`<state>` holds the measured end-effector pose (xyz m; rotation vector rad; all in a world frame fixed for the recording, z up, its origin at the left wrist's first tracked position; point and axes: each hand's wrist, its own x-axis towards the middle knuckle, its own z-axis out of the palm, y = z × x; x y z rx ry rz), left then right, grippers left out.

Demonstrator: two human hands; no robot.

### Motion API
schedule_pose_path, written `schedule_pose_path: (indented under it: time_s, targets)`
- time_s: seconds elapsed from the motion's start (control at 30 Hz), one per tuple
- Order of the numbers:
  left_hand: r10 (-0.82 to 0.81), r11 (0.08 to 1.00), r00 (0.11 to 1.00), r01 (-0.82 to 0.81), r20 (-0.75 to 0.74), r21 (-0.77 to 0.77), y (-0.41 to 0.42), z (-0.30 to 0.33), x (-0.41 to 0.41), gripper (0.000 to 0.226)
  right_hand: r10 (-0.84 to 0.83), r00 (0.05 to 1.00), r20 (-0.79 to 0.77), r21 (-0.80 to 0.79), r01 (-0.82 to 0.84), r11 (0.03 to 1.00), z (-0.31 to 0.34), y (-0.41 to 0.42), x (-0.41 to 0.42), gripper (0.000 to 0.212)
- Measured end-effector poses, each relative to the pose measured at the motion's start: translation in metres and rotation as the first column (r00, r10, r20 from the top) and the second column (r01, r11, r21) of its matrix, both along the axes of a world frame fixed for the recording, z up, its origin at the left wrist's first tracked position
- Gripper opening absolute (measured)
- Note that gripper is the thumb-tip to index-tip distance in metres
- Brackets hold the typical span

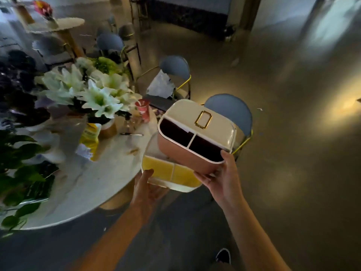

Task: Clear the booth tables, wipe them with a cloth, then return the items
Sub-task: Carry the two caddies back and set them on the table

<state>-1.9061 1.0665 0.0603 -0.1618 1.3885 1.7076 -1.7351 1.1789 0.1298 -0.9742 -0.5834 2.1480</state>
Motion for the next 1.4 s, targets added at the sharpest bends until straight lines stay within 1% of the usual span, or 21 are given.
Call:
schedule_pose_path:
  time_s: [0.1, 0.17, 0.23, 0.27, 0.33, 0.4, 0.43, 0.5, 0.53, 0.63, 0.67, 0.73, 0.8, 0.87, 0.93, 1.07, 1.13, 1.23, 1.27, 1.3, 1.4]
  targets:
    - [-0.166, 0.985, 0.986, 0.165, 0.03, 0.054, 0.045, 0.008, 0.049, 0.046, -0.156, 0.988, -0.005, 0.04, 0.156, 0.987, 0.002, 0.023, 0.06, 0.058]
    - [-0.215, 0.974, 0.975, 0.211, 0.05, 0.08, 0.07, 0.01, 0.071, 0.049, -0.217, 0.976, 0.014, 0.037, 0.216, 0.976, 0.006, 0.036, 0.088, 0.064]
    - [-0.281, 0.958, 0.959, 0.279, 0.032, 0.059, 0.109, 0.008, 0.107, 0.048, -0.302, 0.953, 0.025, 0.023, 0.302, 0.953, 0.005, 0.058, 0.132, 0.067]
    - [-0.289, 0.957, 0.957, 0.288, 0.018, 0.041, 0.124, 0.007, 0.122, 0.044, -0.326, 0.945, 0.031, 0.012, 0.326, 0.945, 0.005, 0.068, 0.151, 0.063]
    - [-0.339, 0.94, 0.941, 0.339, 0.008, 0.033, 0.163, 0.005, 0.165, 0.038, -0.392, 0.919, 0.052, 0.005, 0.392, 0.92, 0.006, 0.093, 0.202, 0.042]
    - [-0.387, 0.922, 0.921, 0.384, 0.048, 0.057, 0.196, 0.005, 0.209, 0.032, -0.448, 0.89, 0.082, 0.031, 0.447, 0.894, 0.007, 0.114, 0.249, 0.026]
    - [-0.397, 0.917, 0.916, 0.394, 0.057, 0.065, 0.209, 0.003, 0.225, 0.029, -0.473, 0.876, 0.091, 0.043, 0.471, 0.881, 0.007, 0.123, 0.268, 0.022]
    - [-0.449, 0.892, 0.892, 0.443, 0.056, 0.086, 0.236, 0.002, 0.264, 0.028, -0.534, 0.84, 0.099, 0.051, 0.532, 0.845, 0.005, 0.14, 0.308, 0.022]
    - [-0.477, 0.876, 0.878, 0.471, 0.047, 0.104, 0.247, 0.003, 0.279, 0.025, -0.557, 0.824, 0.106, 0.054, 0.554, 0.831, 0.004, 0.146, 0.324, 0.026]
    - [-0.533, 0.845, 0.845, 0.531, 0.038, 0.062, 0.283, 0.001, 0.333, 0.015, -0.647, 0.757, 0.097, 0.027, 0.647, 0.762, -0.001, 0.167, 0.377, 0.045]
    - [-0.545, 0.839, 0.838, 0.543, 0.038, 0.041, 0.298, 0.002, 0.353, 0.014, -0.678, 0.73, 0.087, 0.023, 0.679, 0.734, -0.002, 0.176, 0.398, 0.045]
    - [-0.576, 0.818, 0.816, 0.575, 0.045, 0.025, 0.324, -0.002, 0.381, 0.017, -0.725, 0.684, 0.083, 0.014, 0.726, 0.687, -0.005, 0.19, 0.431, 0.034]
    - [-0.603, 0.798, 0.797, 0.602, 0.045, 0.036, 0.346, -0.004, 0.401, 0.028, -0.763, 0.641, 0.085, 0.006, 0.766, 0.643, -0.007, 0.204, 0.457, 0.024]
    - [-0.634, 0.773, 0.772, 0.633, 0.043, 0.037, 0.378, -0.009, 0.423, 0.038, -0.806, 0.583, 0.103, -0.001, 0.81, 0.586, -0.01, 0.223, 0.488, 0.022]
    - [-0.665, 0.747, 0.745, 0.664, 0.047, 0.037, 0.409, -0.012, 0.442, 0.037, -0.84, 0.528, 0.121, -0.004, 0.847, 0.532, -0.014, 0.241, 0.514, 0.026]
    - [-0.72, 0.693, 0.692, 0.717, 0.046, 0.067, 0.491, -0.02, 0.488, 0.022, -0.902, 0.408, 0.142, 0.02, 0.91, 0.415, -0.025, 0.291, 0.568, 0.045]
    - [-0.754, 0.656, 0.655, 0.751, 0.045, 0.078, 0.528, -0.019, 0.51, 0.018, -0.917, 0.372, 0.147, 0.027, 0.925, 0.379, -0.025, 0.32, 0.589, 0.04]
    - [-0.786, 0.618, 0.612, 0.782, 0.083, 0.08, 0.602, -0.014, 0.552, 0.019, -0.946, 0.288, 0.146, 0.023, 0.955, 0.294, -0.019, 0.376, 0.622, 0.019]
    - [-0.805, 0.592, 0.586, 0.802, 0.088, 0.079, 0.631, -0.011, 0.57, 0.021, -0.956, 0.259, 0.135, 0.024, 0.964, 0.265, -0.016, 0.399, 0.636, 0.016]
    - [-0.805, 0.593, 0.588, 0.801, 0.079, 0.082, 0.639, -0.007, 0.575, 0.024, -0.961, 0.244, 0.128, 0.022, 0.968, 0.249, -0.015, 0.406, 0.639, 0.016]
    - [-0.866, 0.5, 0.5, 0.859, 0.029, 0.109, 0.704, 0.007, 0.622, 0.027, -0.978, 0.176, 0.114, 0.021, 0.984, 0.179, -0.01, 0.454, 0.673, 0.017]
